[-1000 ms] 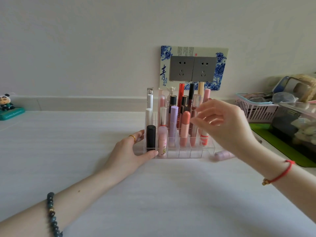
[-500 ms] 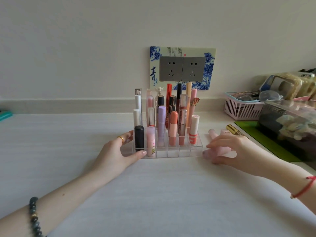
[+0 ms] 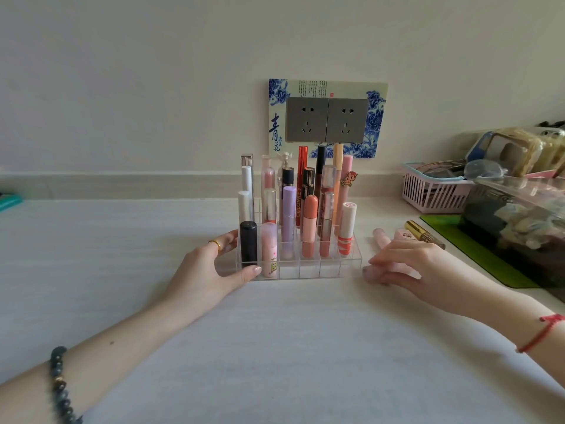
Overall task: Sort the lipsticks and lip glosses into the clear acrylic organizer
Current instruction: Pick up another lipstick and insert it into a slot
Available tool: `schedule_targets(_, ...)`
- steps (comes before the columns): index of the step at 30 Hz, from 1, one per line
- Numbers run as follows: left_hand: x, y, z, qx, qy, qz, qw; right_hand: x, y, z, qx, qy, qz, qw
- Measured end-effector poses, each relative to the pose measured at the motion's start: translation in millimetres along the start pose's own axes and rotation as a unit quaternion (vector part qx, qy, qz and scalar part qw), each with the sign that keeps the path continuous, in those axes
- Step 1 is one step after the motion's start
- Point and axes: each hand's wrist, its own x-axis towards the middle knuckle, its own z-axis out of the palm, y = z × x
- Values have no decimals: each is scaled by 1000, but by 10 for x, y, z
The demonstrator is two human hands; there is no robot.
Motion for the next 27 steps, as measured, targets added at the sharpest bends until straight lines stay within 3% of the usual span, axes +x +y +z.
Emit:
schedule_targets(4,1,-1,-2,-2,-2,-3,1000,-12,-64,-80,20,43,-17,999)
schedule_targets(7,3,-2,-6,0,-8,-1,1000,1,-167,-128,97,107,-22,989)
schedule_targets(14,1,29,-4,9,-4,-2,1000,228,-467,-164,319,206,-7,925)
schedule_targets(27,8,4,2,-2,1,-9,1000,713,-897,208,416,210,-11,885)
